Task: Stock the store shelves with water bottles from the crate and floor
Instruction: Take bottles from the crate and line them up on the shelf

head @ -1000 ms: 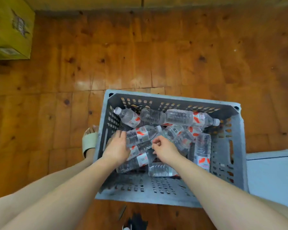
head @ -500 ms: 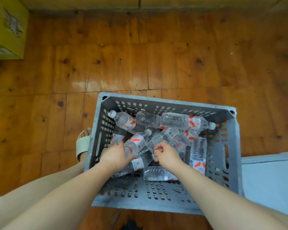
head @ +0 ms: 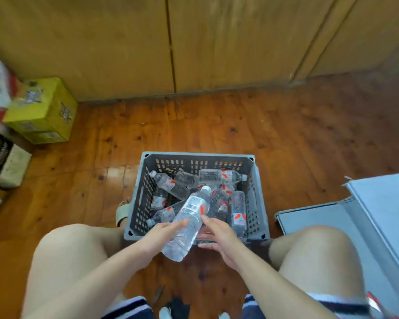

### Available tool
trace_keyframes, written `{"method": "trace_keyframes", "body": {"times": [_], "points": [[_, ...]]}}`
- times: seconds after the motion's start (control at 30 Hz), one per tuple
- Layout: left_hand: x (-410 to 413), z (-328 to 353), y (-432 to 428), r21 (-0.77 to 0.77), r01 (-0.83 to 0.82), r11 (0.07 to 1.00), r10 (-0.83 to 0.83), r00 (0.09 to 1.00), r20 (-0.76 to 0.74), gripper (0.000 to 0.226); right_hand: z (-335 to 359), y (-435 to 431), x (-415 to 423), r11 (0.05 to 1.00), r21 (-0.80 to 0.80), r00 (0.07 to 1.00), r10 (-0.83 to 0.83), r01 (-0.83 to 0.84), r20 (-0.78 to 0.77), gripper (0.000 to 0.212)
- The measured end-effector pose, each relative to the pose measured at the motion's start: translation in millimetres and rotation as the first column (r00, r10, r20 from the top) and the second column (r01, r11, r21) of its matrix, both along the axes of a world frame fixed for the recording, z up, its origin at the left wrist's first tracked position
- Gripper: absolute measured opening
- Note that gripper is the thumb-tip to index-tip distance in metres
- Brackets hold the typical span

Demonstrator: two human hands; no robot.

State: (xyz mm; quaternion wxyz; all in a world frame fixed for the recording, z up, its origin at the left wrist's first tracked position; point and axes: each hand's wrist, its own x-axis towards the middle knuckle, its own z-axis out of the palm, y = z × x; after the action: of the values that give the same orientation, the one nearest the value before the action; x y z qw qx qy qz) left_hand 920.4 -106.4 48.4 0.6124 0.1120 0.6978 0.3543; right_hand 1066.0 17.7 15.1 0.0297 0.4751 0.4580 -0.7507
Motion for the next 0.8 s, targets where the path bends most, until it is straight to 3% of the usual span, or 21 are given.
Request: {"method": "trace_keyframes", "body": {"times": [0.03, 0.1, 0.2, 0.27, 0.4, 0.57, 0.6, 0.7, 0.8], "points": [[9.1, 8.3, -6.9, 0.042, -0.023, 0.999, 0.02, 0.996, 0.088, 0.075, 8.2, -4.5, 10.0, 0.998, -0.06, 0.997, -0.035, 0.03, -0.072, 0.038], [27.4, 11.3, -23.8, 0.134, -0.055, 0.989, 0.023, 0.972, 0.234, 0.061, 19.3, -15.5, 27.5, 0.986, -0.155, 0.978, -0.088, 0.059, -0.189, 0.044], [49.9, 12.4, -45.8, 0.134, -0.138, 0.981, 0.088, 0.943, 0.321, 0.055, 28.2, -34.2, 46.8, 0.981, -0.165, 0.96, -0.14, 0.101, -0.244, 0.043], [62.9, 21.6, -55.1, 0.118, -0.058, 0.991, 0.028, 0.97, 0.242, 0.046, 30.1, -45.6, 57.5, 0.987, -0.063, 0.963, -0.158, 0.147, -0.217, 0.046], [92.4, 56.6, -53.2, 0.13, 0.195, 0.972, -0.191, 0.981, -0.041, 0.047, 35.1, -56.8, 80.2, 0.961, 0.104, 0.955, -0.234, 0.255, -0.18, 0.074], [114.8, 52.7, -40.8, 0.149, 0.259, 0.954, -0.229, 0.955, -0.189, 0.068, 44.0, -58.6, 113.3, 0.915, 0.151, 0.917, -0.342, 0.375, -0.207, 0.05], [120.7, 54.0, -37.6, 0.16, 0.261, 0.952, -0.23, 0.955, -0.189, 0.064, 42.6, -59.2, 118.0, 0.908, 0.148, 0.909, -0.358, 0.393, -0.216, 0.047], [134.1, 55.2, -28.1, 0.16, 0.317, 0.935, -0.274, 0.931, -0.241, 0.024, 37.7, -60.4, 127.6, 0.892, 0.138, 0.893, -0.398, 0.43, -0.209, 0.051], [144.4, 54.2, -14.5, 0.173, 0.37, 0.913, -0.31, 0.903, -0.297, 0.024, 34.9, -58.9, 139.4, 0.864, 0.097, 0.859, -0.467, 0.494, -0.21, 0.055]]}}
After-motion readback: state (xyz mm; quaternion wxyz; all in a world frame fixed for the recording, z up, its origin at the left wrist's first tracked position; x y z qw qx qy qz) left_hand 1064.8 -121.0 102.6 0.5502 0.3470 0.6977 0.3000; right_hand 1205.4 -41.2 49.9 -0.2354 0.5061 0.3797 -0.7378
